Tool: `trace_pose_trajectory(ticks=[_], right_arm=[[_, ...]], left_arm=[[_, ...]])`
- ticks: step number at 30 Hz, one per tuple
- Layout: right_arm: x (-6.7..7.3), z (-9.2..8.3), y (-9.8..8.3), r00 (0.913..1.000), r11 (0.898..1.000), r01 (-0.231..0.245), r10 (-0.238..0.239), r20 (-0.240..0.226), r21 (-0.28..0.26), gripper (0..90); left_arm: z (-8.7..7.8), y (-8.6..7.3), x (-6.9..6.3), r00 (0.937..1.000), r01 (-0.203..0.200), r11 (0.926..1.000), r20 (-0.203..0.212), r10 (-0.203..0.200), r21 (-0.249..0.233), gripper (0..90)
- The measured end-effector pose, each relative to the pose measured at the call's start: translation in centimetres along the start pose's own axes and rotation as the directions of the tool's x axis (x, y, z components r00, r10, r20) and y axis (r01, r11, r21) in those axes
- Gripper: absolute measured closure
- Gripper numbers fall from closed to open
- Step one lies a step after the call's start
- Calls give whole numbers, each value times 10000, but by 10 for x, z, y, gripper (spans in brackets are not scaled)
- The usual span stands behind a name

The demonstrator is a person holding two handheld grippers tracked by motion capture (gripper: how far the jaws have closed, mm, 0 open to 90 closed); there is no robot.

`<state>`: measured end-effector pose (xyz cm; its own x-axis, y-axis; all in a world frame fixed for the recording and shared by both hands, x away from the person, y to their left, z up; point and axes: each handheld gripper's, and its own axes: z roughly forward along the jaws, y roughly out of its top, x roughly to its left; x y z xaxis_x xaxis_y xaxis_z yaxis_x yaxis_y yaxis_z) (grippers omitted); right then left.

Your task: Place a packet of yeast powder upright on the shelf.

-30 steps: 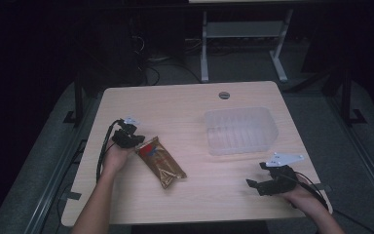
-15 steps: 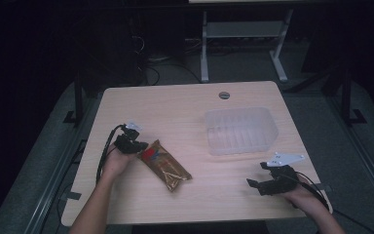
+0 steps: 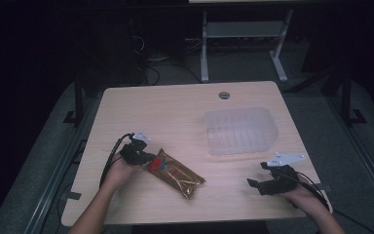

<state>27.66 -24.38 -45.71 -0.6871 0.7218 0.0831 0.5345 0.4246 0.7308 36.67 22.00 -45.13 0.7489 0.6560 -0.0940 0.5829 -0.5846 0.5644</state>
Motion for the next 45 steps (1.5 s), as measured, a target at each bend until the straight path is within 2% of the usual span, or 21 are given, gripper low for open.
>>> trace_pose_trajectory(ticks=[3, 5, 6, 11, 17, 19, 21, 22, 24, 25, 26, 28, 29, 32, 35, 36, 37, 38, 39, 42, 45], right_arm=[[0, 0, 0, 10000, 10000, 36, -36, 1, -3, 161], [1, 0, 0, 10000, 10000, 45, -45, 9, -37, 162], [1, 0, 0, 10000, 10000, 33, -33, 10, -41, 161], [-1, -2, 0, 10000, 10000, -34, 34, 24, -74, 162], [0, -3, 0, 9999, 9998, -93, 94, 61, -157, 162], [0, -3, 1, 9999, 9998, -134, 135, 102, -157, 162], [0, -3, 2, 9998, 9998, -110, 112, 134, -175, 161], [-1, -4, 2, 9998, 9998, -110, 112, 154, -143, 161], [-1, -4, 2, 9998, 9997, -149, 152, 151, -168, 162], [-1, -4, 3, 9996, 9997, -211, 214, 194, -151, 162], [-1, -5, 3, 9994, 9995, -278, 282, 221, -174, 161], [-2, -6, 3, 9991, 9993, -354, 357, 225, -149, 161], [-3, -6, 3, 9989, 9992, -389, 392, 242, -129, 161], [-5, -7, 3, 9984, 9985, -510, 514, 217, -189, 161], [-7, -10, 4, 9981, 9981, -584, 588, 187, -203, 166], [-7, -11, 4, 9976, 9975, -670, 674, 181, -231, 166], [-7, -12, 4, 9968, 9967, -776, 780, 150, -238, 166], [-8, -12, 4, 9967, 9963, -801, 804, 111, -305, 166], [-9, -12, 4, 9964, 9959, -845, 848, 74, -314, 166], [-9, -12, 6, 9966, 9965, -824, 822, -110, -170, 156], [-9, -11, 7, 9947, 9952, -975, 974, -325, -24, 156]], left_arm=[[0, -1, -5, 9999, 7, 10000, 159, -7, -22, 898], [-2, -2, -12, 9990, -20, 9999, 438, 25, -104, 898], [-2, -2, -15, 9986, 104, 9997, 511, -93, -214, 898], [-4, -8, -32, 9964, -76, 10000, 849, 77, -19, 898], [-7, -15, -47, 9917, 19, 10000, 1288, -9, -73, 898], [-7, -16, -57, 9875, 42, 9999, 1579, -19, -142, 898], [-6, -17, -59, 9861, 4, 9999, 1661, 15, -116, 898], [-4, -15, -66, 9829, -132, 9999, 1836, 141, -62, 898], [-3, -14, -69, 9813, -49, 9999, 1926, 66, -92, 898], [0, -12, -76, 9769, -168, 9998, 2128, 179, -70, 898], [0, -12, -76, 9769, -168, 9998, 2128, 179, -70, 898], [5, -9, -89, 9685, -400, 9992, 2459, 382, 24, 898], [5, -9, -89, 9685, -400, 9992, 2459, 382, 24, 898], [11, -7, -102, 9624, -740, 9972, 2631, 676, 143, 898], [16, -4, -115, 9531, -1068, 9941, 2864, 974, 175, 898], [18, -2, -120, 9475, -1253, 9920, 2986, 1146, 171, 898], [20, -1, -125, 9443, -1331, 9910, 3054, 1225, 141, 898], [20, -1, -125, 9443, -1331, 9910, 3054, 1225, 141, 898], [23, 2, -130, 9396, -1435, 9896, 3153, 1333, 92, 898], [26, 5, -135, 9374, -1676, 9858, 3103, 1579, 47, 897], [26, 6, -134, 9386, -1723, 9850, 3043, 1628, 46, 898]])
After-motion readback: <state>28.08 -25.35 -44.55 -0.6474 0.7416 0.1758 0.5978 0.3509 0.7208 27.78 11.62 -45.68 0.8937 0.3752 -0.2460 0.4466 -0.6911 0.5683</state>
